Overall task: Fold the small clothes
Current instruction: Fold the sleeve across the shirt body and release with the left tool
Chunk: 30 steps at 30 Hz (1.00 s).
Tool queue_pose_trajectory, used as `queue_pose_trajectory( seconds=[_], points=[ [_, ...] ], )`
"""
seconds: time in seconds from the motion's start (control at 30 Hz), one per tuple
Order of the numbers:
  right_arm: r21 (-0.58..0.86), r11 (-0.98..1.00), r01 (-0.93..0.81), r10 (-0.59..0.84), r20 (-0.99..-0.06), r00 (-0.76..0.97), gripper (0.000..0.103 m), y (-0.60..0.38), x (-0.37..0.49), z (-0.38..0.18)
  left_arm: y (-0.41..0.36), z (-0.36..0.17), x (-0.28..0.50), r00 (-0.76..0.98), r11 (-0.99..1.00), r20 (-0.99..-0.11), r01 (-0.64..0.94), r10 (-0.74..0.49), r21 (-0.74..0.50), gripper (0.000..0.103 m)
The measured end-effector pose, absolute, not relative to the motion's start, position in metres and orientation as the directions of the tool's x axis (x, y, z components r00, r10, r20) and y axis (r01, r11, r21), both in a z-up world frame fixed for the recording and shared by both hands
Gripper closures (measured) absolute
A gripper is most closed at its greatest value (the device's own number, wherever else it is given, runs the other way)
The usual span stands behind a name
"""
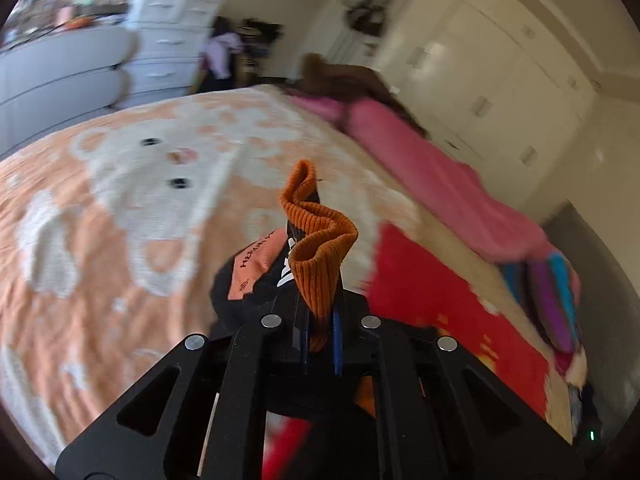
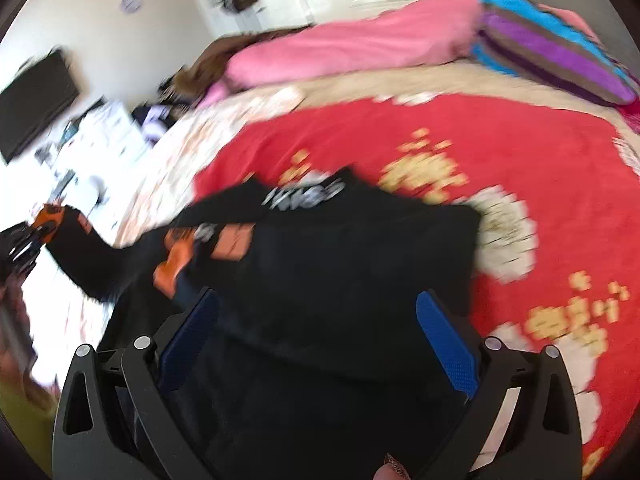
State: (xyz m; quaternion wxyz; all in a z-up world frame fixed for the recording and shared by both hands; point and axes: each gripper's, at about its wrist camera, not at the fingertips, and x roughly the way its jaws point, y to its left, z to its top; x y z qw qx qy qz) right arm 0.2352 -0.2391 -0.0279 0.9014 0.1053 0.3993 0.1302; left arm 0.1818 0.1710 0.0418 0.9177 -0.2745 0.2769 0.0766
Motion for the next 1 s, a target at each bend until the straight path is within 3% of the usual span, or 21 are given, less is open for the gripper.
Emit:
queue_pose_trajectory(
  seconds=[0.17, 0.3, 0.63, 0.77, 0.9, 1.0],
  points=[
    [0.328, 0.944, -0.046, 0.265, -0.663, 0.7, 0.005, -0.288, 0.241, -0.016, 0.062, 0.055, 0.201, 0.817, 0.895, -0.544, -0.081, -0.192, -0.438, 0.101],
    [0.351, 0.936, 0.017, 0.233, -0.655, 0.719, 0.005, -0.316, 0.244, -0.015, -0.017, 0.023, 0.215, 0.725, 0.893, -0.608, 0.019, -0.323, -0.451, 0.101],
    [0.33, 0.943, 0.027, 0.215, -0.674, 0.707, 0.005, -0.314, 0.248, -0.026, -0.081, -0.078, 0.236, 0.517, 0.9, -0.745, 0.137, -0.422, -0.414, 0.098],
    [0.347, 0.938, 0.007, 0.245, -0.678, 0.693, 0.005, -0.308, 0.251, -0.033, -0.085, -0.088, 0.237, 0.475, 0.879, -0.742, 0.193, -0.472, -0.435, 0.074],
    [0.412, 0.911, -0.013, 0.315, -0.676, 0.666, 0.005, -0.303, 0.255, -0.042, -0.087, -0.076, 0.231, 0.448, 0.864, -0.739, 0.226, -0.503, -0.45, 0.061],
    [0.471, 0.881, -0.039, 0.387, -0.671, 0.633, 0.005, -0.293, 0.258, -0.048, -0.066, -0.053, 0.23, 0.51, 0.88, -0.721, 0.207, -0.469, -0.427, 0.06]
  ],
)
